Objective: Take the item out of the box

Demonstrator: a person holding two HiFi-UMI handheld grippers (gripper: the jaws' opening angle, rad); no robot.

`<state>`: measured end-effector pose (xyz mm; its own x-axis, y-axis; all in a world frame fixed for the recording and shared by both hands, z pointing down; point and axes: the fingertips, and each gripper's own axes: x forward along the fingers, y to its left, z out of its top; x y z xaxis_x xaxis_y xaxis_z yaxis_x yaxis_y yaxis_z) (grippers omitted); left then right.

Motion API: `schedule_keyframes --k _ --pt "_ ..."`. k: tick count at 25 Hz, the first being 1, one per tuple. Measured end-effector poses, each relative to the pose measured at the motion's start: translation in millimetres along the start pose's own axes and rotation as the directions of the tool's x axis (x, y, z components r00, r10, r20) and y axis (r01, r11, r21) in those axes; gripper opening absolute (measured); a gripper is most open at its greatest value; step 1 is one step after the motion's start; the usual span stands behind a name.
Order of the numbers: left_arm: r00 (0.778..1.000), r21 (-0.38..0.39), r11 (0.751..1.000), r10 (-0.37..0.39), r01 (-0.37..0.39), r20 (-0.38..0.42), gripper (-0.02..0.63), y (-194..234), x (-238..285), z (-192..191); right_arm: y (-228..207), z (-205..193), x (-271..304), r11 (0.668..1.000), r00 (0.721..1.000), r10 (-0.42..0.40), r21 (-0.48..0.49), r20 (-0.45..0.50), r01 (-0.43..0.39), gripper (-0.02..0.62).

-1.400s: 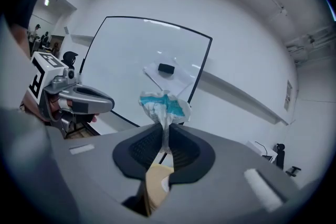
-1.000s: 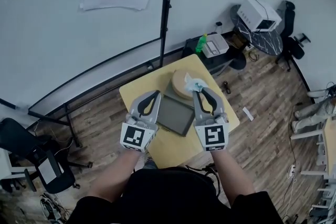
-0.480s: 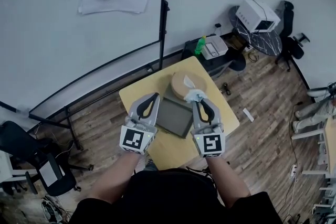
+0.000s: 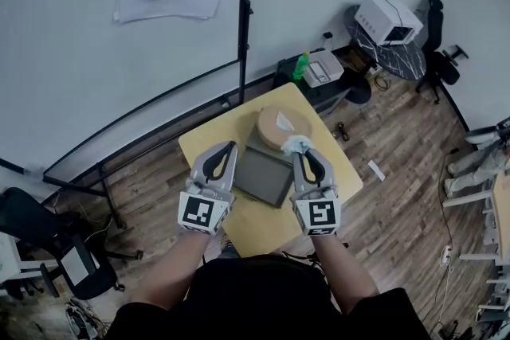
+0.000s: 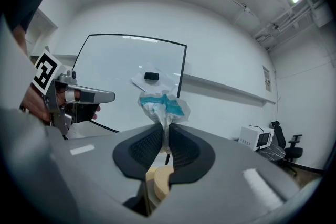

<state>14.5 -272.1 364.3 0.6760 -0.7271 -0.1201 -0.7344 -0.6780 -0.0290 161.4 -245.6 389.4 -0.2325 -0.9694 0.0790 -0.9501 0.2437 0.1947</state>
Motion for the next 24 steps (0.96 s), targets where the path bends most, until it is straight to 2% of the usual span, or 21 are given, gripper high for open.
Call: schedule_keyframes --k 24 --pt "1.000 -0.008 1.000 -0.018 0.017 -0.024 0.000 0.6 -2.7 -9.4 -3.4 -0.5 -8.9 1.000 1.000 -0.014 -0.023 -0.001 0.014 0.046"
